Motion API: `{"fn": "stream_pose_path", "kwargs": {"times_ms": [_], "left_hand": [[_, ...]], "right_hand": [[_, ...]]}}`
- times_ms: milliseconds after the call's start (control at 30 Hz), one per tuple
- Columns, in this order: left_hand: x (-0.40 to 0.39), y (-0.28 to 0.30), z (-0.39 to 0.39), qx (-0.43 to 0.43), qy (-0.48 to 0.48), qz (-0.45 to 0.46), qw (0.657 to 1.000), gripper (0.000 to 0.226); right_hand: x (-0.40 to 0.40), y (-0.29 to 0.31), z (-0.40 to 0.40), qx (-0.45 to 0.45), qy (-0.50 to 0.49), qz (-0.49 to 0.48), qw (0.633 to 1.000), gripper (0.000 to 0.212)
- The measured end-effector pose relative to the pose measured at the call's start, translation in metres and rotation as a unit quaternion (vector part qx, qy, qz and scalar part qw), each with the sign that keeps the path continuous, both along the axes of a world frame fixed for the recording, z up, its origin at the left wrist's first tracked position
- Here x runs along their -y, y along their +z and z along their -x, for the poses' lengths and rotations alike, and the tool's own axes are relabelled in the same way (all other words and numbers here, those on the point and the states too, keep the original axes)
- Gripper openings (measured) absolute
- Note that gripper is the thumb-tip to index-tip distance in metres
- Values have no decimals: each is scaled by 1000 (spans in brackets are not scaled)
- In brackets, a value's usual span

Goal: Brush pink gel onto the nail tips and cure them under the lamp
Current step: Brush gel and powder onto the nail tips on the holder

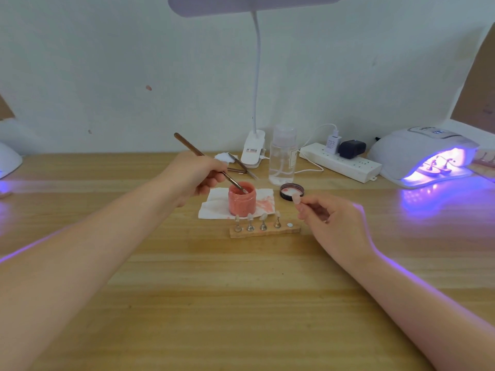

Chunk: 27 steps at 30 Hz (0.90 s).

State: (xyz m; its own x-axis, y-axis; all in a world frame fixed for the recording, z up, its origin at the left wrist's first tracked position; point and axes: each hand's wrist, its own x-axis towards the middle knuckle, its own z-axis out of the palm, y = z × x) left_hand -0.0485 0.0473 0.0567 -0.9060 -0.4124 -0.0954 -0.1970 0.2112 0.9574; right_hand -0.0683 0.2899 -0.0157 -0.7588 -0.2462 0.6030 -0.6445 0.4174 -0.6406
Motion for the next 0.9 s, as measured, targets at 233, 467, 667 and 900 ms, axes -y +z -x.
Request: {"fn": "stream_pose_path", "kwargs": {"times_ms": [233, 467, 667, 900], "left_hand": [[4, 2, -3, 10, 22, -67, 997, 17], [1, 3, -4, 14, 12, -52, 998, 15], [0, 6, -6, 18, -18, -51, 998, 15], [5, 3, -7, -11, 0, -139, 990, 20]], "right_hand": [[0, 0, -1, -5, -1, 1, 1000, 8], [1, 0, 0, -23, -2, 4, 1000, 6], [1, 0, 0, -9, 1, 11, 1000, 6], [0, 0, -1, -13, 6, 5, 1000, 7]]}}
